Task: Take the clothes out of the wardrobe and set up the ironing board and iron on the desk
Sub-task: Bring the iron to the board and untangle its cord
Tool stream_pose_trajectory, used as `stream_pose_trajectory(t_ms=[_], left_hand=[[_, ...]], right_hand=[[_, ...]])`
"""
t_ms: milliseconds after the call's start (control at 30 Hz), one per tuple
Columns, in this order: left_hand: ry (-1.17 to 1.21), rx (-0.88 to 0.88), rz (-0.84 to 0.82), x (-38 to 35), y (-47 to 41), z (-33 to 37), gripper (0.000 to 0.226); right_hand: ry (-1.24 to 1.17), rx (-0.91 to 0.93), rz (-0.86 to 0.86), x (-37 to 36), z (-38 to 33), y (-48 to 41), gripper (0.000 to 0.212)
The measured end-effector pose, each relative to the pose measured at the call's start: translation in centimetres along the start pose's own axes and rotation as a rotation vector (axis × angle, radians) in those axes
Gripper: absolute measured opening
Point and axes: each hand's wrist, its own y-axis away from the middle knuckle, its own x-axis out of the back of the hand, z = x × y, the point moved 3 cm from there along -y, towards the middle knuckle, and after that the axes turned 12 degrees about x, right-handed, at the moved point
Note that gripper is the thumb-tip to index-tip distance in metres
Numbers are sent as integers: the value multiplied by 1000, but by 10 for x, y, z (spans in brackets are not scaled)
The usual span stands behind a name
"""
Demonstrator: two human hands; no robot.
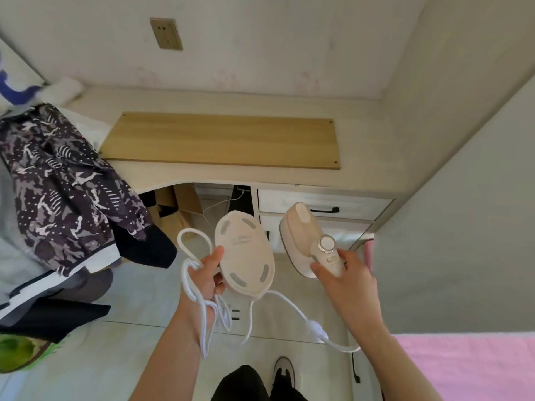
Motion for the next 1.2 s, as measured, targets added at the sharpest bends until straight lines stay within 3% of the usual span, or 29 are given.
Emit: stream_pose_trajectory(t_ms=[700,933,1200], left_hand=[[-386,47,-235,-148,-195,187,26],[-403,106,-377,-205,-241,212,10],[-424,214,-369,-263,-271,206,29]], right_hand=[[-67,-139,174,-52,-82,-215,35],[-39,-198,254,-58,-88,-260,40],[-48,-242,249,-46,-75,-301,36]])
